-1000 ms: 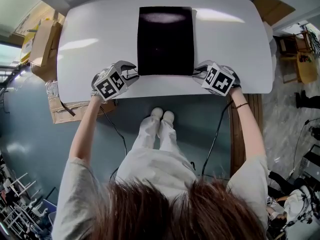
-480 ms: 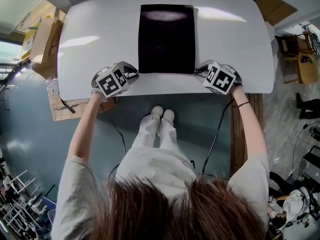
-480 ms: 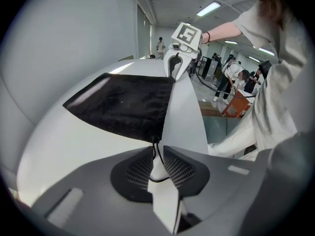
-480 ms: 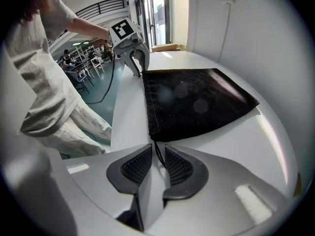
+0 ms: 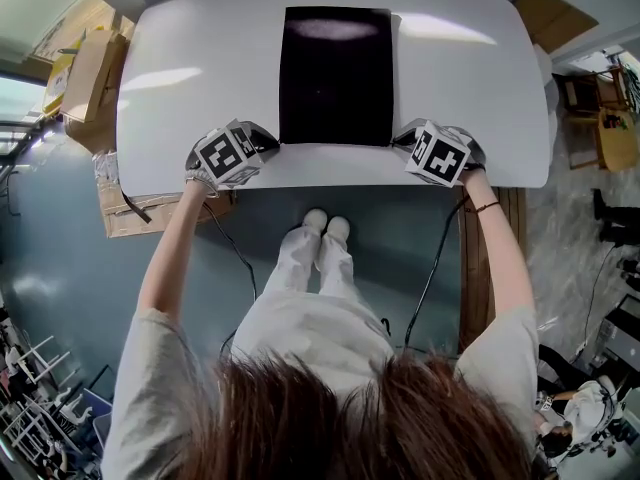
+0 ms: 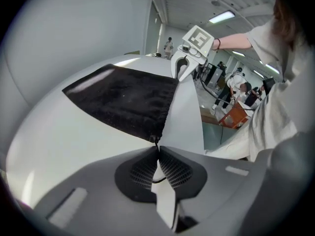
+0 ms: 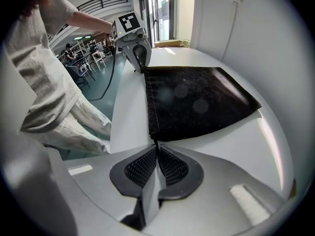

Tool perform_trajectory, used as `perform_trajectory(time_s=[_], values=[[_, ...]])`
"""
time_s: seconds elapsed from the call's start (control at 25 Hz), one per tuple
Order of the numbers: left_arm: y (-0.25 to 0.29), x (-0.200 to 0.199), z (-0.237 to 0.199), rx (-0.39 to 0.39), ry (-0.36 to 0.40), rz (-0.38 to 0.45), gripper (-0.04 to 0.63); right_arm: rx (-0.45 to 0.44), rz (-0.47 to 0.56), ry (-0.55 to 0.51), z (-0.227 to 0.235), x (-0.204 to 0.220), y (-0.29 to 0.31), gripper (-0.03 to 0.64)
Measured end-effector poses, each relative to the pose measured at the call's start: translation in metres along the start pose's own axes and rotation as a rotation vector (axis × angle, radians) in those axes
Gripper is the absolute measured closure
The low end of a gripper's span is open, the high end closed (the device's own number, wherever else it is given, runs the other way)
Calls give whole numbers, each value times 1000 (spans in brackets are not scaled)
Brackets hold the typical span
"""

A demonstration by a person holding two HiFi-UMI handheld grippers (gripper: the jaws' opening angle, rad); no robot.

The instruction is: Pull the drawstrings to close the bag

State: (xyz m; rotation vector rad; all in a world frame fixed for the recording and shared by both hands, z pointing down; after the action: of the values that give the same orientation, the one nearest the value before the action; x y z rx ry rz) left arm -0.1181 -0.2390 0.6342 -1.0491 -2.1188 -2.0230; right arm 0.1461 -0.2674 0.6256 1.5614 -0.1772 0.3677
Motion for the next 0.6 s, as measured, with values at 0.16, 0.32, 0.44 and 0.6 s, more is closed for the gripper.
perform_trajectory(time_s=[0.16,0.32,0.44,0.6], values=[[3,5,-3,16,-101,22,578,-15,24,27,3,-3,2,577],[5,8,-4,37,-81,-2,583,-2,8,58,5,0,2,581],[3,8,-4,24,-94,11,586,15,12,64,6,-1,4,596],[0,5,-2,-18,-104,47,591,42,-21,63,3,-2,0,600]])
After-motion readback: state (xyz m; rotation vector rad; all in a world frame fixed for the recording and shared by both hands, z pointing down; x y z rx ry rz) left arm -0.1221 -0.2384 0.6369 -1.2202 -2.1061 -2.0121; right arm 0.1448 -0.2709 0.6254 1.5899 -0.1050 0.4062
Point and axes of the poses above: the fingertips, and each gripper's own axes: y forward along the fingers, z to its right, x out of its underside, the point moved 5 cm from there along -y, backward along the fingers, and after that the axes turned 1 degree about x, right-handed, at the moved point
